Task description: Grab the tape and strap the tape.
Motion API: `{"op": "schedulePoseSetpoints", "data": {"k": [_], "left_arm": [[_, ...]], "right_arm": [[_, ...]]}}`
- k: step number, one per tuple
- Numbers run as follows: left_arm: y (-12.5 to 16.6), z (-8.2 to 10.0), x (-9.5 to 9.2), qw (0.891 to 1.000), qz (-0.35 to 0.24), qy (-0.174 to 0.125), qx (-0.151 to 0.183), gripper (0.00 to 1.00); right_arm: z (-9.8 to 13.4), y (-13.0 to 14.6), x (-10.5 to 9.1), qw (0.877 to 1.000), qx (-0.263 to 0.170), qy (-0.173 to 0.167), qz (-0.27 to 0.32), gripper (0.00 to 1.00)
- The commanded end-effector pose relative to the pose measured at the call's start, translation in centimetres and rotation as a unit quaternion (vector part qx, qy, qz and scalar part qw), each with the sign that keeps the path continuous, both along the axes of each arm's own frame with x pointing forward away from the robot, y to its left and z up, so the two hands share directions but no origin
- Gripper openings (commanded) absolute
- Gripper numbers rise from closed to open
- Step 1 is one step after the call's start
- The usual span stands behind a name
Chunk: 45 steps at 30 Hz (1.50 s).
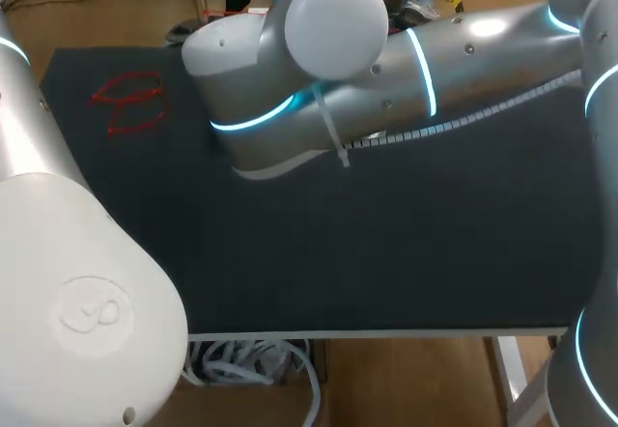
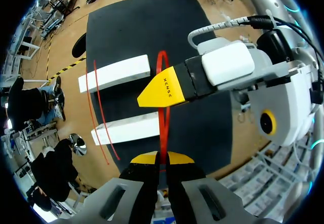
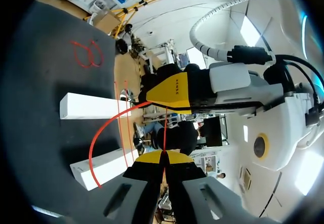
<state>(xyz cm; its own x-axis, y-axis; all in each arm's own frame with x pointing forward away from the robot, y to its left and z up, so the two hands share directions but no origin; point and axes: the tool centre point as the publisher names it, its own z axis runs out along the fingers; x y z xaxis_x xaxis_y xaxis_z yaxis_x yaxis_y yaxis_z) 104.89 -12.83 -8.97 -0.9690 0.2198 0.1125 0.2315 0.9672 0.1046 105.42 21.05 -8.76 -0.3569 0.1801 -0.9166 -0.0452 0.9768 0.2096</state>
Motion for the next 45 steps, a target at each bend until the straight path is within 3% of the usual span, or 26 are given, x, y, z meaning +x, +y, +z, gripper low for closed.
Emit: {"op": "schedulePoseSetpoints", "data": {"k": [1,45], "left_arm": [[0.04,-0.01,-0.04,1.0,0.0,-0.001,0.0,0.0],[0.04,-0.01,-0.04,1.0,0.0,-0.001,0.0,0.0]], "right_arm": [[0.31,-0.03,-0.05,1.0,-0.001,0.004,-0.002,0.0],[-0.08,0.12,0.3,1.0,-0.016,0.017,0.003,0.0]]}}
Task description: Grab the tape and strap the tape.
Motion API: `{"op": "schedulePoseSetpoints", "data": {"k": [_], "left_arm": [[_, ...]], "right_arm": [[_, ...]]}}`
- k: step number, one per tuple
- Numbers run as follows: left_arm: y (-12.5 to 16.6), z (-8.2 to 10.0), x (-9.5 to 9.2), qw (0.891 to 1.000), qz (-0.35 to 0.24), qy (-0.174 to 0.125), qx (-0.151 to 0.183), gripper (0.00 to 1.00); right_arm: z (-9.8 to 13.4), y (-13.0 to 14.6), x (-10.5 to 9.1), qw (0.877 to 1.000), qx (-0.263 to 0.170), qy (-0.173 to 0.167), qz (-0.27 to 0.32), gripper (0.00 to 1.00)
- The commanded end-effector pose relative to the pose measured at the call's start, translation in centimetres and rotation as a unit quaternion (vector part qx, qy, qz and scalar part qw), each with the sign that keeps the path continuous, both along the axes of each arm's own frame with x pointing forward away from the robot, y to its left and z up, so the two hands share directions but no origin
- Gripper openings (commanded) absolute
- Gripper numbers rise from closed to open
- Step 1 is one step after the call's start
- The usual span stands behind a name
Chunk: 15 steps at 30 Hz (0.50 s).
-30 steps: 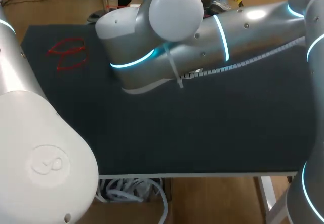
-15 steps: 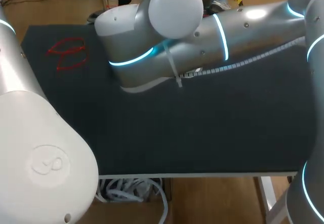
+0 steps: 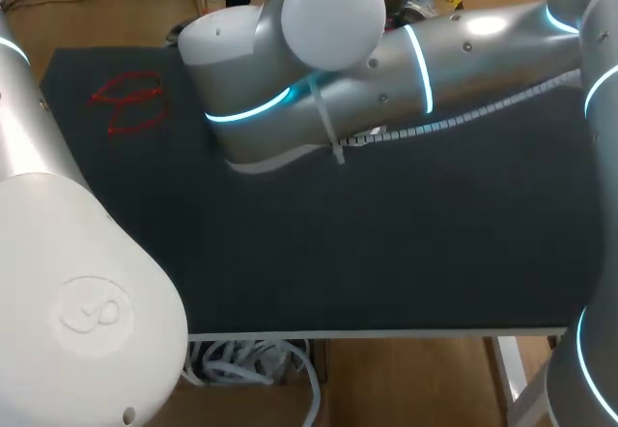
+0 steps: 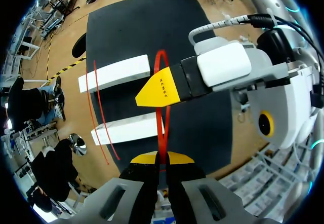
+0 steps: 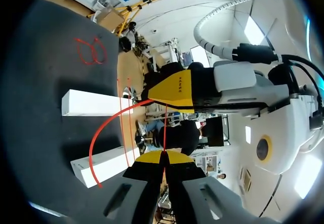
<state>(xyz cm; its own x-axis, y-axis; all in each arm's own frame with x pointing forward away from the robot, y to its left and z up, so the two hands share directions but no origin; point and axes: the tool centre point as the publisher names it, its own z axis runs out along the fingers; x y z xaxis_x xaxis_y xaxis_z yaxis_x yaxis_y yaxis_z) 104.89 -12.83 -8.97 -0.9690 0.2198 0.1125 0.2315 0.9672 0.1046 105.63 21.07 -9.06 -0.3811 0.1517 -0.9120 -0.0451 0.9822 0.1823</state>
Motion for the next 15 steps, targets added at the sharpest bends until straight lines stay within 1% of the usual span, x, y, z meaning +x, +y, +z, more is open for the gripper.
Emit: {"op": "schedulePoseSetpoints", "data": {"k": [1,15], "left_arm": [[0.04,-0.01,-0.04,1.0,0.0,-0.001,0.0,0.0],[0.04,-0.01,-0.04,1.0,0.0,-0.001,0.0,0.0]], "right_arm": [[0.21,0.1,0.1,1.0,-0.002,0.005,0.001,0.0],[0.11,0.81,0.18,1.0,-0.004,0.009,0.012,0.0]]}}
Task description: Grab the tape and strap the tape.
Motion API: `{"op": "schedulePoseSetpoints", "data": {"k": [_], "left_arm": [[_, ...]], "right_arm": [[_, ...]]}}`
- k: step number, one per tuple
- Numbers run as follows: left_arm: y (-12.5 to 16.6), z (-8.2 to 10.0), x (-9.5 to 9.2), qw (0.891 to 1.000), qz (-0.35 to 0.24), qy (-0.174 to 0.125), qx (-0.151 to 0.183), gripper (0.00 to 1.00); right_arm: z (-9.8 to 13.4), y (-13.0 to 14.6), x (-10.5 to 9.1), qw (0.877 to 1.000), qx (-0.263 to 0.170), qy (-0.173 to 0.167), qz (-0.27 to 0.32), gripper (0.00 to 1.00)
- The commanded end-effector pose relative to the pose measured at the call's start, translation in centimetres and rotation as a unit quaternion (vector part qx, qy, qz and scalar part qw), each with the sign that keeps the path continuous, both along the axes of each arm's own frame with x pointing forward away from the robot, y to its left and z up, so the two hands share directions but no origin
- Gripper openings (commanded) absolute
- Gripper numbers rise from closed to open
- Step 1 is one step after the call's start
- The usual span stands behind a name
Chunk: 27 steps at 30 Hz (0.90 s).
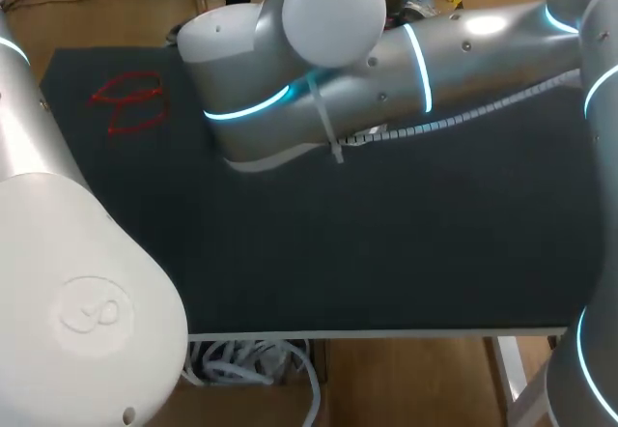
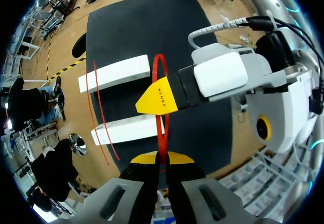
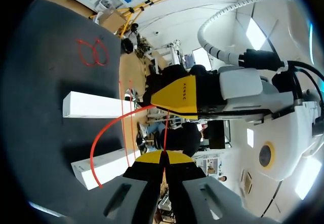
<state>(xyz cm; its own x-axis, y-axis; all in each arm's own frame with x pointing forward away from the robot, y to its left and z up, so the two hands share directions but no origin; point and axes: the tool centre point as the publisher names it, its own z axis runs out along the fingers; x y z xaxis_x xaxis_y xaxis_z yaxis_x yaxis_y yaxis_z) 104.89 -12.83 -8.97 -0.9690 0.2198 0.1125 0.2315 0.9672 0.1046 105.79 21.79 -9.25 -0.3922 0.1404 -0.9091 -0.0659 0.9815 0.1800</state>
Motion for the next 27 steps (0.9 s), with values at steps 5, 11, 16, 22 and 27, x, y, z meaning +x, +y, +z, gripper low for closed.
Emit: {"op": "schedulePoseSetpoints", "data": {"k": [5,11,16,22,27], "left_arm": [[0.0,0.0,0.0,1.0,0.0,-0.001,0.0,0.0],[0.0,0.0,0.0,1.0,0.0,-0.001,0.0,0.0],[0.0,0.0,0.0,1.0,0.0,-0.001,0.0,0.0],[0.0,0.0,0.0,1.0,0.0,-0.001,0.0,0.0],[0.0,0.0,0.0,1.0,0.0,-0.001,0.0,0.0]], "right_arm": [[0.3,0.3,0.0,1.0,-0.003,0.006,0.004,0.0],[0.4,0.5,-0.1,1.0,-0.005,0.005,0.008,0.0],[0.7,0.2,-0.4,1.0,-0.009,0.002,0.007,0.0],[1.0,-0.5,-0.6,1.0,-0.014,-0.001,-0.001,0.0],[0.8,-0.8,-0.9,1.0,-0.017,0.002,-0.003,0.0]]}}
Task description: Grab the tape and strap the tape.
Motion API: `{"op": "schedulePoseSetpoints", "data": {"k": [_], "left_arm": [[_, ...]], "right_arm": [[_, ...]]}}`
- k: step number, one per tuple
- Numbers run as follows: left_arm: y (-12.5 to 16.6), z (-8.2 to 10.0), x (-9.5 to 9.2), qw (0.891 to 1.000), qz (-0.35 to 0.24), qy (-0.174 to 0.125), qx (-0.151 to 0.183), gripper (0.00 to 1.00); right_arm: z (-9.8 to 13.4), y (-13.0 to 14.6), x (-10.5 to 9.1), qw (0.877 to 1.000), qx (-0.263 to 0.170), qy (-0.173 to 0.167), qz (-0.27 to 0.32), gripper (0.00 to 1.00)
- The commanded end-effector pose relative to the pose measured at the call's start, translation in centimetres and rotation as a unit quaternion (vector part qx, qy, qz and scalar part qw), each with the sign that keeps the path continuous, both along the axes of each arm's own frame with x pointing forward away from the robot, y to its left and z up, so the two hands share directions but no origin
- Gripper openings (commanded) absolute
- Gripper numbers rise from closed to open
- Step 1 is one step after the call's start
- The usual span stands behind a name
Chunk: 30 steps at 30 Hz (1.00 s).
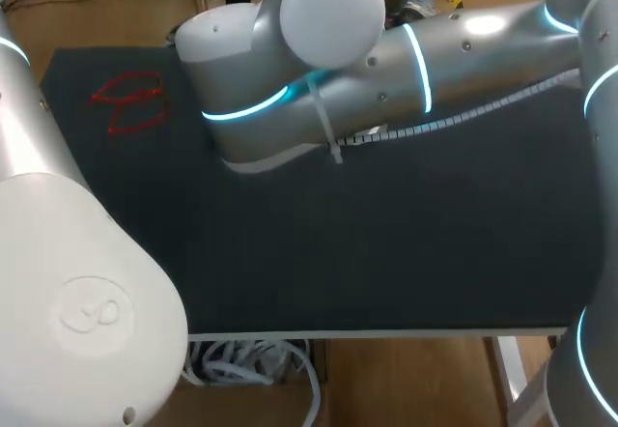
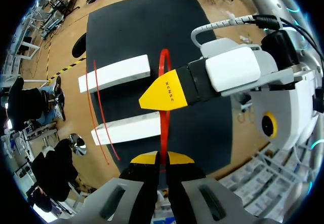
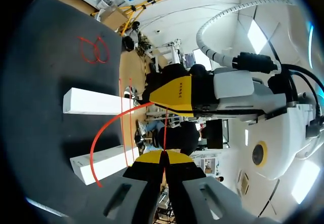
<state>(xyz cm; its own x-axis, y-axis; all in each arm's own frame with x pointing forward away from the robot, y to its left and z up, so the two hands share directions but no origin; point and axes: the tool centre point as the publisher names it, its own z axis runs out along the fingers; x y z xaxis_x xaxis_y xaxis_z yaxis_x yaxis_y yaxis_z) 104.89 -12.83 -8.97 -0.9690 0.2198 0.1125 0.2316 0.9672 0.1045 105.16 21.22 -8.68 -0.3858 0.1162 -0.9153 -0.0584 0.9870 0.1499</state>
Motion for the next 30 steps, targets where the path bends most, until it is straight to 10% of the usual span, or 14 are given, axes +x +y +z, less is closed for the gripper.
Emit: {"op": "schedulePoseSetpoints", "data": {"k": [1,30], "left_arm": [[0.0,0.0,0.0,1.0,0.0,-0.001,0.0,0.0],[0.0,0.0,0.0,1.0,0.0,-0.001,0.0,0.0]], "right_arm": [[0.1,-0.2,-0.3,1.0,-0.002,0.006,0.001,0.0],[-0.3,0.9,0.4,1.0,-0.006,0.013,0.015,0.0]]}}
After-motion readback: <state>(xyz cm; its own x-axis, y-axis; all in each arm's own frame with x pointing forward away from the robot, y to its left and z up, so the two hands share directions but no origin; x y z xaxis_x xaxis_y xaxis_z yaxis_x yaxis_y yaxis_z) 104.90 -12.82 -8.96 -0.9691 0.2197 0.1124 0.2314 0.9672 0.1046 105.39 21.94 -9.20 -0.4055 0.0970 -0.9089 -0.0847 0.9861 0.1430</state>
